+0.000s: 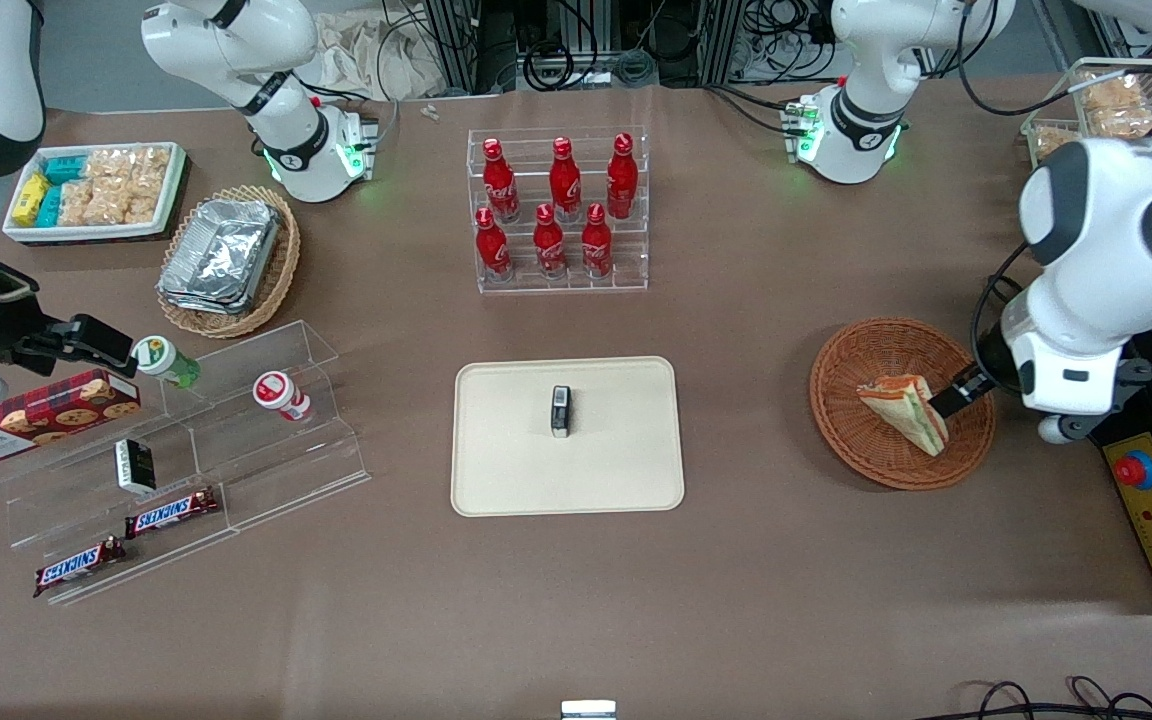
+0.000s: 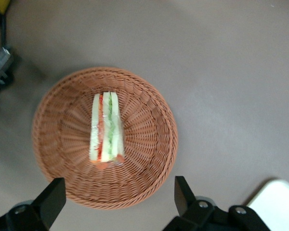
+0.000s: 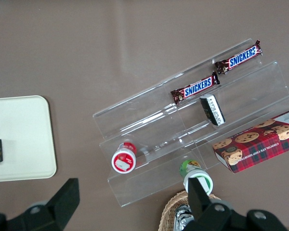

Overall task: Place sandwich from basket to tray
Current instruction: 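Move the left gripper over the wrapped sandwich in the wicker basket, then lower the left gripper and close it on the sandwich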

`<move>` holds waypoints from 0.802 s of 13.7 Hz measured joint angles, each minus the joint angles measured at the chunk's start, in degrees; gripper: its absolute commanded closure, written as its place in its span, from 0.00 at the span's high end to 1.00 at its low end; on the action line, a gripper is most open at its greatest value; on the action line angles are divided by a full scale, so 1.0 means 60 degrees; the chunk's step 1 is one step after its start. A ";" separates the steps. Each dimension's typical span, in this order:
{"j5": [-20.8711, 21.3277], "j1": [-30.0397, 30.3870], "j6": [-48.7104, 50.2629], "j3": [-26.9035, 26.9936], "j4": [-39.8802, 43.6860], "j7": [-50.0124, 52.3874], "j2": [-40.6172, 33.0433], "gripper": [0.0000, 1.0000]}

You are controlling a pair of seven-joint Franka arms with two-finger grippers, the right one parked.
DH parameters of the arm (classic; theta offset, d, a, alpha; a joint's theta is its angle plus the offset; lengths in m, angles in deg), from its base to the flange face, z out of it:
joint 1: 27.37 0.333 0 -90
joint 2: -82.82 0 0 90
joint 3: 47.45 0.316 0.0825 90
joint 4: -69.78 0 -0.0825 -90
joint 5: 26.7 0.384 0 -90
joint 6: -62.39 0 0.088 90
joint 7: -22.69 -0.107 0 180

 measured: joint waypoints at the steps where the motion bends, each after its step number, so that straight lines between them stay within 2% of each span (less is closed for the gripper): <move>1: 0.0000 -0.0001 -0.0567 -0.0051 -0.0461 0.0470 0.0027 1.00; 6: -0.0026 0.0150 -0.2745 -0.0019 -0.2378 0.0957 0.0312 1.00; 11: -0.0031 0.0431 -0.3122 0.0016 -0.2723 0.0956 0.0663 1.00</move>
